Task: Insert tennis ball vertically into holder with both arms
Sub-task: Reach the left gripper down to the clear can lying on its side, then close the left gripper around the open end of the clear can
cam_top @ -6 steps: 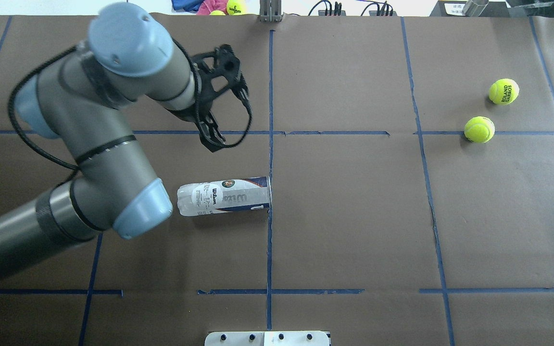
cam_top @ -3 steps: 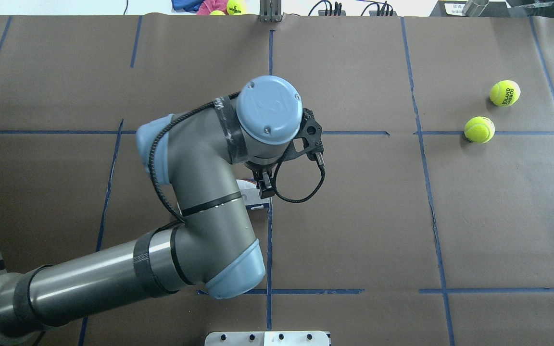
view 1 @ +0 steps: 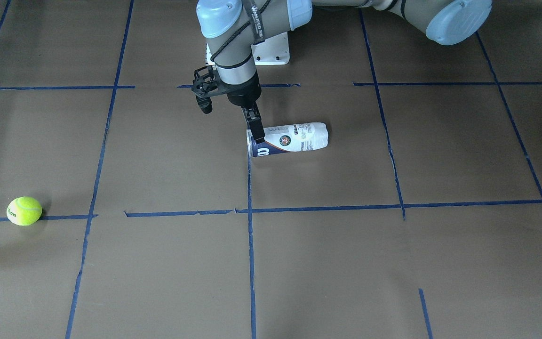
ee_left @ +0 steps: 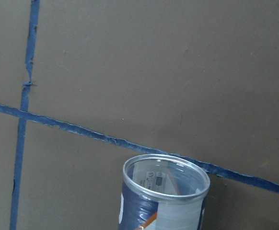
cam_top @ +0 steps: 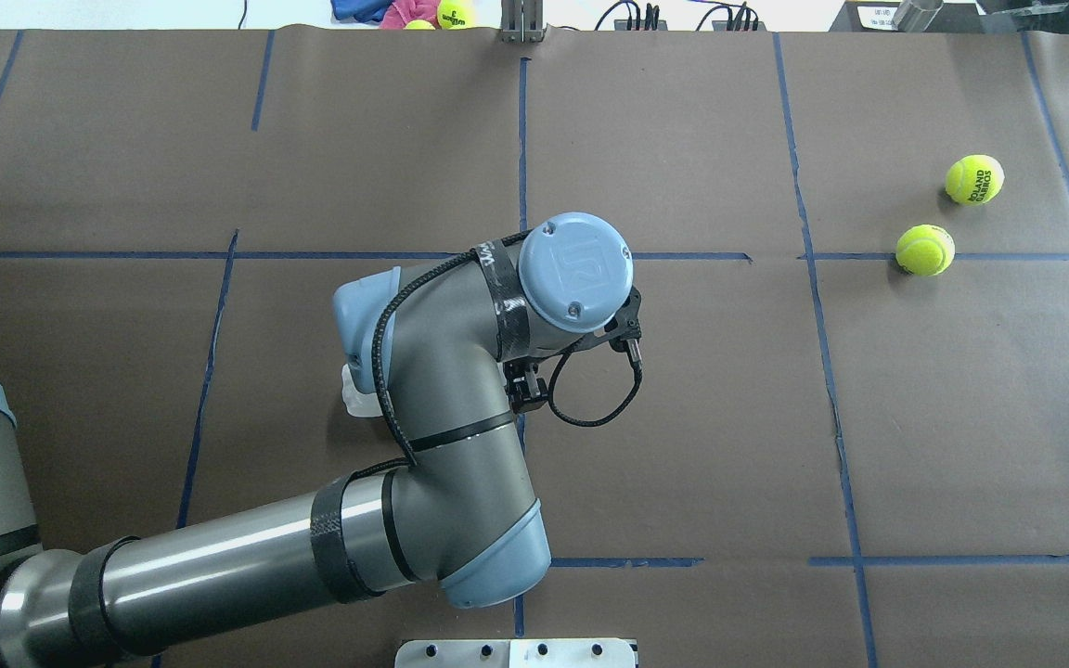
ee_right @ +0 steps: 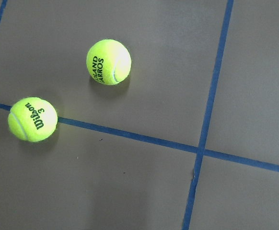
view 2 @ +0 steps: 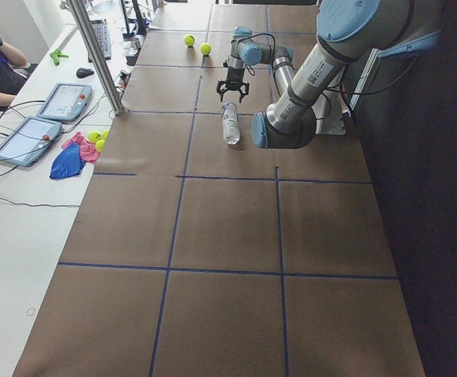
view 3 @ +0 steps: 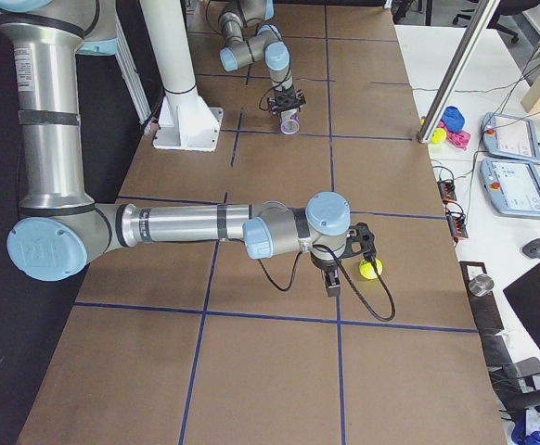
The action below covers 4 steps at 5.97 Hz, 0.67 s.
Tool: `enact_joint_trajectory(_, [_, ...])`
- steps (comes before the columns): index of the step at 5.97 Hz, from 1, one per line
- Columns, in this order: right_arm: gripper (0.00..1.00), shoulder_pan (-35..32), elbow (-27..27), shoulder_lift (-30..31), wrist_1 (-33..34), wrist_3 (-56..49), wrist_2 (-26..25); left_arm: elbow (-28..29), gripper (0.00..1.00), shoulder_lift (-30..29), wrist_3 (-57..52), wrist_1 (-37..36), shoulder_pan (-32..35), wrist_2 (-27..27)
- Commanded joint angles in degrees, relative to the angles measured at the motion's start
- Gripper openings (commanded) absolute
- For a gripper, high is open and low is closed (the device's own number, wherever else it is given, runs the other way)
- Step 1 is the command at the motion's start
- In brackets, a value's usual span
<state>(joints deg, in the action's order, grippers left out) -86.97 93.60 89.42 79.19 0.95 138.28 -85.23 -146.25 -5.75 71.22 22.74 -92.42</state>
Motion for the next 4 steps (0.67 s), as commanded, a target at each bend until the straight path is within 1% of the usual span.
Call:
enact_joint_trajectory(1, [1.0,0.05,0.0,-0.03,0.0,0.02,0.06,1.64,1.0,0.35,-1.1,0.49,-0.15,0.04])
enact_joint_trajectory(2, [1.0,0.05,0.0,-0.03,0.0,0.11,0.06,2.95,1.0,0.44,-1.11,1.19,-0.23,-0.04])
enact_joint_trajectory(4, [1.0,0.14,0.0,-0.03,0.0,0.2,-0.03,6.64,1.0,0.44,-0.93,6.27,-0.59,-0.04])
